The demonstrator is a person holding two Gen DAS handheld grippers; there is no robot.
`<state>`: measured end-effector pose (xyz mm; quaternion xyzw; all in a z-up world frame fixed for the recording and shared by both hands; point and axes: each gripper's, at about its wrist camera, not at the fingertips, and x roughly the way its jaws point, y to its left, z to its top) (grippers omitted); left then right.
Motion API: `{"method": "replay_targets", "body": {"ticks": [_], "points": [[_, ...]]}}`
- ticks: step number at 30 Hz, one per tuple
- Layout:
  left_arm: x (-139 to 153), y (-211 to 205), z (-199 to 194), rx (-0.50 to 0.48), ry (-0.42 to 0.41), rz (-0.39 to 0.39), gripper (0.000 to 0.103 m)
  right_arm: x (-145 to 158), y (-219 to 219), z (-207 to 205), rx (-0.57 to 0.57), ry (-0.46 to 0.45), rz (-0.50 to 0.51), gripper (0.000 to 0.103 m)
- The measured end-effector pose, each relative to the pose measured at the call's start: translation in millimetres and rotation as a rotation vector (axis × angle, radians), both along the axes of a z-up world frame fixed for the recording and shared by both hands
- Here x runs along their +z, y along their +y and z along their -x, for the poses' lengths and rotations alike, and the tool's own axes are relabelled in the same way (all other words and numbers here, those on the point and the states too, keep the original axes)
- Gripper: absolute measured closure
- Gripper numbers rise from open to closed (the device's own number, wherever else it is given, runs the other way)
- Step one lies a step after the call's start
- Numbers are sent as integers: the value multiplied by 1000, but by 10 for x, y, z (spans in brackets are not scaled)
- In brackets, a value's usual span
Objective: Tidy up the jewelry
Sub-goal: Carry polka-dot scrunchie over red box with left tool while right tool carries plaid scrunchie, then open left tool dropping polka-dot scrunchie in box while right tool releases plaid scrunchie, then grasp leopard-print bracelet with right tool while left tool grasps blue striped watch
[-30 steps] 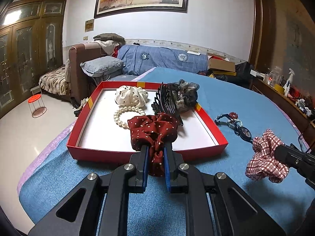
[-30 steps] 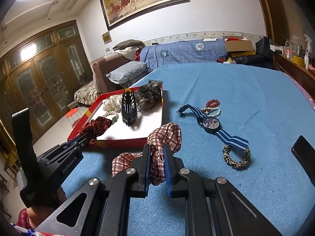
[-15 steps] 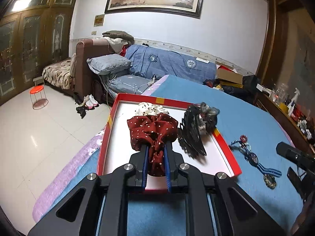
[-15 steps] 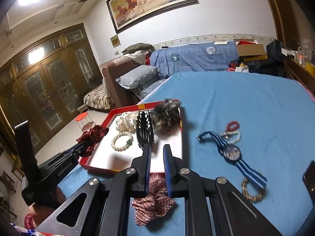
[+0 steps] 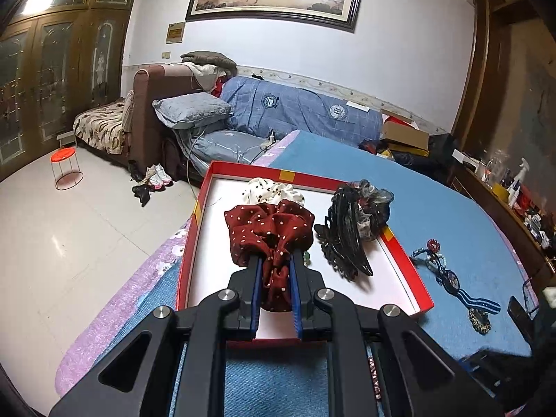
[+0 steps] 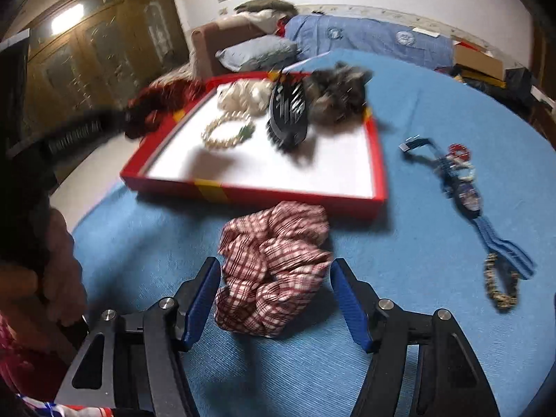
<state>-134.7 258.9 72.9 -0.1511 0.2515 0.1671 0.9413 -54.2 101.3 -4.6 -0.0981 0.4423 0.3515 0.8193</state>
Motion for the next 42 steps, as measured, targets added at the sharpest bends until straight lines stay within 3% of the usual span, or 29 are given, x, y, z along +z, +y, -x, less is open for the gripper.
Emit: {"method": "replay_targets", "body": {"ticks": [1,2,7,11,18,21,22,25,26,35,42], "points": [[-10,3,-9,-3,4,0,89,-62,29,0,18,18,7,81],[-16,7,-18,-5,6,0,89,-87,35,-2,25,28,19,87],[-37,39,-113,-15,17,11,89,321,-36,131,65,-74,-78,87],[-63,73,-341,-34,51,19,89,639,-4,-123,2,-127,-118,87],[-223,195,-711,-45,141,61,89,423,313,-760,-80,-64,-82,86],[-263,219,-733,-31,149,57,87,287,365,-894,-112,-14,-85,79],[-271,211,-732,-27,151,48,85,278,362,-880,-115,-13,-82,78],[-267,193,-709,-27,143,33,62,256,347,-879,-108,4,-77,61],[-254,191,-693,-20,135,29,56,276,321,-864,-108,2,-80,57],[19,63,-538,-28,72,21,56,542,-93,-735,-109,-26,-163,55],[243,-267,-432,-101,31,-7,56,767,-843,-693,-191,-58,-245,54]]}}
